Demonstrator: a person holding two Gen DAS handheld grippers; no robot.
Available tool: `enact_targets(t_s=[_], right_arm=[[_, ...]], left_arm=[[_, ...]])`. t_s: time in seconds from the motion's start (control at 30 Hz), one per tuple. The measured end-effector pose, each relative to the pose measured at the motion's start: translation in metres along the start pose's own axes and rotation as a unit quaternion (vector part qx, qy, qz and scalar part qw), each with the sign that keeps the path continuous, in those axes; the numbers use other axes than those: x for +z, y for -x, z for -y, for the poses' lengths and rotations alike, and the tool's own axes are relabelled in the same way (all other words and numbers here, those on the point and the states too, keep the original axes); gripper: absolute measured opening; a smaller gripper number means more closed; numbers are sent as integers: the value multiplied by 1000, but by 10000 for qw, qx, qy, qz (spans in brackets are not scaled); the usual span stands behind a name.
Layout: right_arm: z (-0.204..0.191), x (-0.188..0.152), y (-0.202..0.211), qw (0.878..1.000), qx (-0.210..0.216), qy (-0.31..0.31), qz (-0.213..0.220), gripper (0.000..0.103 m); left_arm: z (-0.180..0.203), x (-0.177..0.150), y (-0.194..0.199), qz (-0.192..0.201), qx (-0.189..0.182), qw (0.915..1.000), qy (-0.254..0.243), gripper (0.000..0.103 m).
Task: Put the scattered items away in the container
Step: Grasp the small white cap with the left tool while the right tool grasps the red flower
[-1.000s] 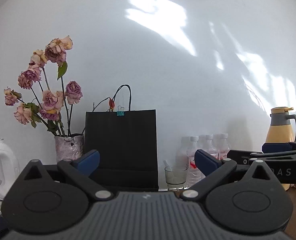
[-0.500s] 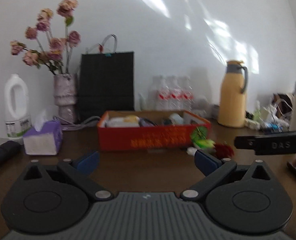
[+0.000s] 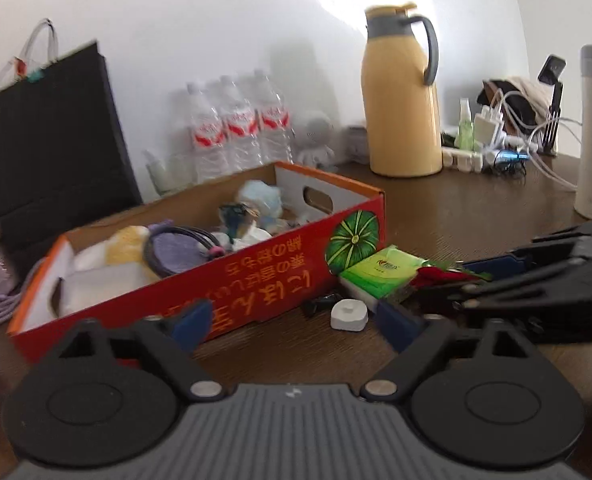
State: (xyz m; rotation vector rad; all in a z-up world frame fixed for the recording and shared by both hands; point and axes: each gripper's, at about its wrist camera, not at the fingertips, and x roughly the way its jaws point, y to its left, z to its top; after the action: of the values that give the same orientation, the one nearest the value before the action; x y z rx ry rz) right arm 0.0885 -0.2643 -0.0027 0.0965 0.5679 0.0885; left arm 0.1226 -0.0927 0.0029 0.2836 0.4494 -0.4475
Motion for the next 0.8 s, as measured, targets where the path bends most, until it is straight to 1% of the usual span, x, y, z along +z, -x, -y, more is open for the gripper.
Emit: enact_targets(t_s=[0.03,0.07,0.13,0.23,0.3,0.33,0.37,0.4,0.43,0.5,0.57,0.6,0.63,0.67,0.73,0.77,0.8], right_arm=[[2,-1,1,10000,10,-34,15,38],[3,-2,2,10000,0,-81,51,38],[5,-3,5,9998,-63,-155,116,38],[10,-3,6,9994,-38,-315,122,37],[12,-3,5,9992,7,-399,93,37],[12,-3,5,9991,24,-425,82,37],[12,-3,4,9990,42,-439,73,37],[12,-3,4,9990,56,-440,63,37],[11,-3,4,9990,61,-434,63,37],[9,-4,5,9992,45,-384,55,37],[4,-6,8,9996,62,-267,6,37],[-1,-7,11,9998,130,-166,-21,37],[-8,-9,15,9997,242,-27,-41,37],[-16,-12,20,9992,371,136,-84,37],[-36,-22,32,9963,644,529,-192,37],[-46,-29,39,9940,775,738,-222,40],[-57,-35,46,9910,897,958,-269,40]], left_arm=[[-2,2,-10,-101,-165,9998,42,58],[-2,3,-18,-202,-351,9991,118,55],[-3,3,-32,-346,-581,9975,202,55],[-4,3,-40,-422,-814,9954,293,56],[-4,6,-42,-492,-822,9950,283,55],[-4,6,-44,-549,-836,9946,276,53],[-3,7,-47,-621,-882,9938,281,41],[-3,7,-47,-669,-937,9930,281,32],[-3,6,-46,-690,-974,9925,276,27],[-3,3,-41,-651,-1019,9922,313,27],[-5,1,-27,-633,-923,9929,411,27],[-8,-1,-17,-635,-837,9930,541,27],[-12,-4,-3,-667,-674,9929,718,27],[-16,-8,15,-667,-473,9929,866,27],[-21,-24,57,-565,76,9941,920,27],[-25,-35,78,-558,357,9932,959,27],[-27,-46,96,-628,645,9901,1075,27]])
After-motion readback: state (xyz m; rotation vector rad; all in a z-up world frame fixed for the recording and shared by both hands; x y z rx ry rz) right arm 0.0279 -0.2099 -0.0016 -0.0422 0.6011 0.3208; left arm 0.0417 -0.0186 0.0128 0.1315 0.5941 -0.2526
